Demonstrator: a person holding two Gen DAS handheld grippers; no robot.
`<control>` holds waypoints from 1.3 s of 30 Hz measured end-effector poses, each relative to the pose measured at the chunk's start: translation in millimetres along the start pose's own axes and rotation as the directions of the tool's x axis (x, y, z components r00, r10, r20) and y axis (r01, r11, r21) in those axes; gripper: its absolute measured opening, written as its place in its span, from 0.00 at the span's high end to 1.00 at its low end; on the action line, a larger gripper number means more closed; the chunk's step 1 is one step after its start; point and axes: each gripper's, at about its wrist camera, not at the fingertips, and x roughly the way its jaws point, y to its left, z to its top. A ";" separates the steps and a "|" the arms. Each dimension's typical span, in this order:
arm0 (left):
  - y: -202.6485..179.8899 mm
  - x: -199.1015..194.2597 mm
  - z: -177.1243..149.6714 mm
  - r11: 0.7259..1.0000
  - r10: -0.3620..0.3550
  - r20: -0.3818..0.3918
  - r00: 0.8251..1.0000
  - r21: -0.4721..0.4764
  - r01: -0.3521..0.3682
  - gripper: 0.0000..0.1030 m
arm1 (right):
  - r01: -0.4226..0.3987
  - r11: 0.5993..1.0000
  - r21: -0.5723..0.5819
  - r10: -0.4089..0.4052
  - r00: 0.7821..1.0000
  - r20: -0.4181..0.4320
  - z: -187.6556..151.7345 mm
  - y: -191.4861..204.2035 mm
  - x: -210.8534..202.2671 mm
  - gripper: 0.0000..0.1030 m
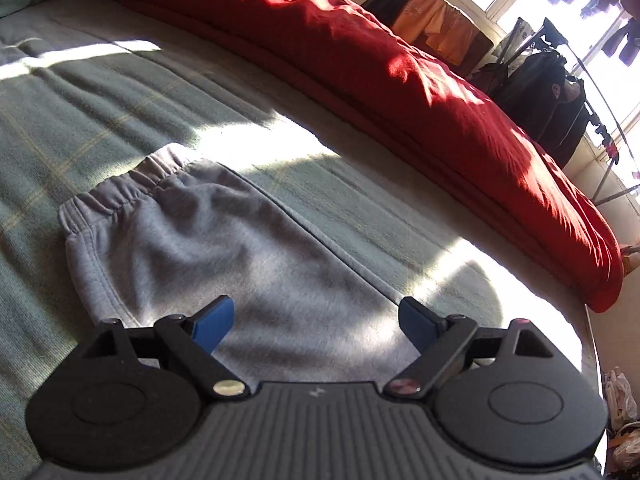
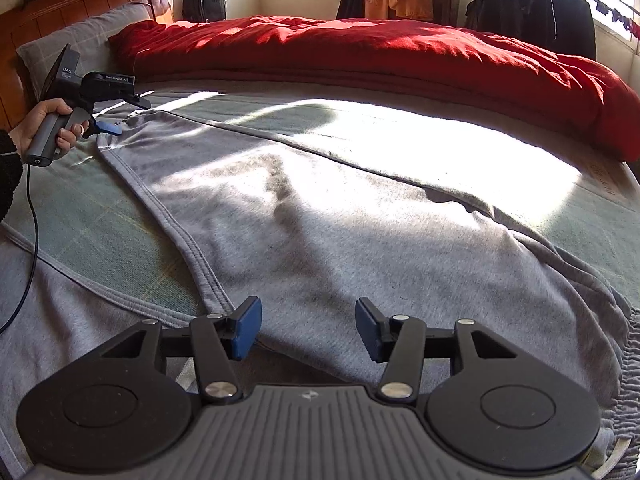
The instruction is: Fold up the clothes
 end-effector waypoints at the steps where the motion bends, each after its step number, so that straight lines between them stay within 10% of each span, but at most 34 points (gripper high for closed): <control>1: -4.5 6.9 0.2 1.000 -0.013 -0.024 1.000 0.022 0.014 0.13 | -0.003 1.000 0.001 0.003 1.000 0.005 1.2 1.8 0.5 0.43; 17: -7.6 -10.1 27.3 0.968 0.228 0.115 0.967 0.085 -0.238 0.14 | 0.033 0.997 0.071 -0.035 0.999 0.026 -0.3 0.3 -8.1 0.40; 24: -90.6 -114.8 0.9 0.920 0.192 0.138 0.972 0.319 -0.227 0.13 | 0.028 0.995 0.092 -0.041 0.989 0.142 -6.7 14.8 -81.2 0.33; 31: -152.8 -188.3 -97.1 0.882 0.042 -0.031 0.999 0.471 -0.022 0.12 | -0.039 0.983 0.178 0.005 0.983 0.184 -41.5 26.5 -121.7 0.25; 39: -163.2 -195.5 -255.2 0.833 -0.022 -0.173 0.985 0.541 0.113 0.12 | -0.011 0.975 0.221 -0.008 0.996 0.084 -100.7 50.8 -101.8 0.24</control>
